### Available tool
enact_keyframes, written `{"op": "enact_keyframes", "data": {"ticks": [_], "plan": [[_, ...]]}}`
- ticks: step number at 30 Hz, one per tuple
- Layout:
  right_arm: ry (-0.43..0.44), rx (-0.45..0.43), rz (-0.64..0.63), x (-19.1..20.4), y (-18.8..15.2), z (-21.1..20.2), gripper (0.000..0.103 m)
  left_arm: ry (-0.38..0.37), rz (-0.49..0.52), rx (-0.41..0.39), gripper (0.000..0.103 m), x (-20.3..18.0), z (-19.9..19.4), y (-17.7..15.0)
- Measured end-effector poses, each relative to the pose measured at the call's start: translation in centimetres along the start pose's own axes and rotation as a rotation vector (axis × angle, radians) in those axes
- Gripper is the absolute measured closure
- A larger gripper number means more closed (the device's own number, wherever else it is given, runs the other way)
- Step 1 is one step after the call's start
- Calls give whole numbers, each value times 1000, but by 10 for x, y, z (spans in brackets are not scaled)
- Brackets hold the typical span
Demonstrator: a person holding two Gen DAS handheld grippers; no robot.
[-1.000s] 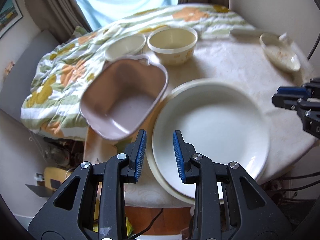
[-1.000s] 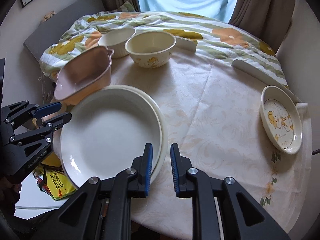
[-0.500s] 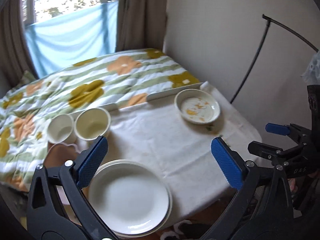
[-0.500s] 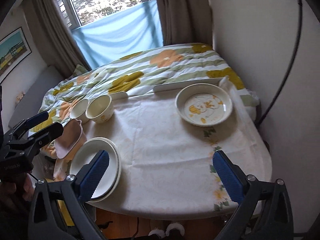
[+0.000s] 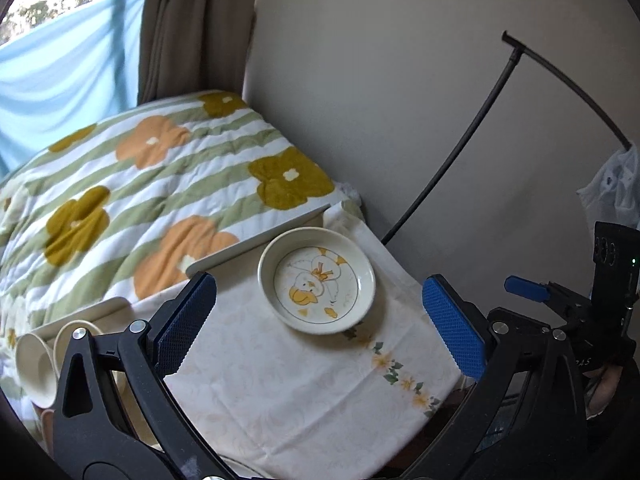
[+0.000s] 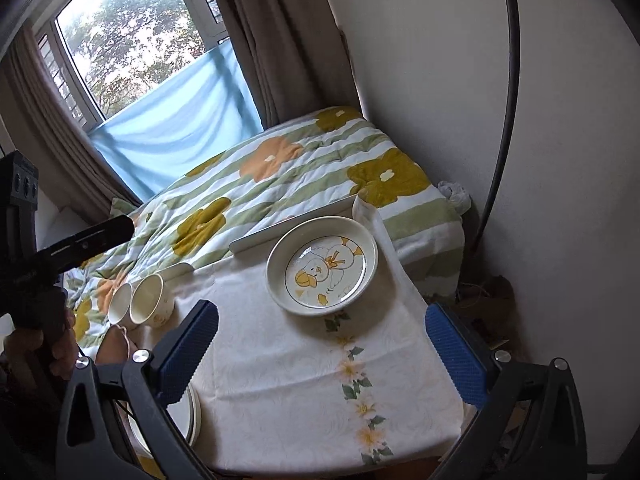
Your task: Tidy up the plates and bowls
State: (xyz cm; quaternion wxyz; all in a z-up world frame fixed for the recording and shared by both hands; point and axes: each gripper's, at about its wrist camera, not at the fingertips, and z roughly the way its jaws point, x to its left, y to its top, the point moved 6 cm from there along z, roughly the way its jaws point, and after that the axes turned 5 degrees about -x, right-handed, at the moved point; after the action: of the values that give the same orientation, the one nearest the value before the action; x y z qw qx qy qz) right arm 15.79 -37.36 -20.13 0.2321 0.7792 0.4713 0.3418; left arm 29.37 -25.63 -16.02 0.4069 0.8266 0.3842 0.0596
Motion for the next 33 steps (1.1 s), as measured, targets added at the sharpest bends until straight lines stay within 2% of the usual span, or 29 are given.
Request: {"op": "enact_keyframes", "data": {"ticks": [3, 6, 8, 10, 12, 14, 17, 18, 20, 21, 25, 28, 33], "plan": [[-13, 38, 94, -23, -4, 42, 0, 9, -19, 99, 1, 16, 60, -1], [34, 103, 212, -41, -19, 85, 1, 12, -28, 203, 3, 29, 117, -11], [43, 157, 246, -47, -27, 112, 14, 25, -21, 266, 11, 39, 154, -21], [44, 219, 312, -55, -36, 137, 23, 37, -21, 323, 25, 49, 182, -33], [74, 262, 376, -59, -44, 155, 34, 47, -21, 371, 31, 56, 207, -42], [68, 283, 373, -59, -47, 167, 45, 57, -18, 401, 35, 62, 224, -48], [62, 280, 382, -60, -48, 175, 52, 55, -18, 423, 43, 67, 240, -53], [61, 277, 384, -60, -48, 176, 55, 53, -17, 428, 48, 68, 243, -53], [48, 272, 374, -59, -48, 181, 70, 57, -2, 425, 53, 69, 246, -54], [43, 273, 367, -59, -46, 184, 74, 59, 12, 415, 54, 69, 247, -53], [26, 266, 360, -63, -45, 195, 83, 67, 63, 423, 76, 66, 252, -57], [23, 262, 358, -65, -44, 199, 89, 69, 61, 419, 79, 68, 253, -57], [15, 257, 336, -64, -42, 201, 90, 65, 52, 413, 81, 71, 253, -55]]}}
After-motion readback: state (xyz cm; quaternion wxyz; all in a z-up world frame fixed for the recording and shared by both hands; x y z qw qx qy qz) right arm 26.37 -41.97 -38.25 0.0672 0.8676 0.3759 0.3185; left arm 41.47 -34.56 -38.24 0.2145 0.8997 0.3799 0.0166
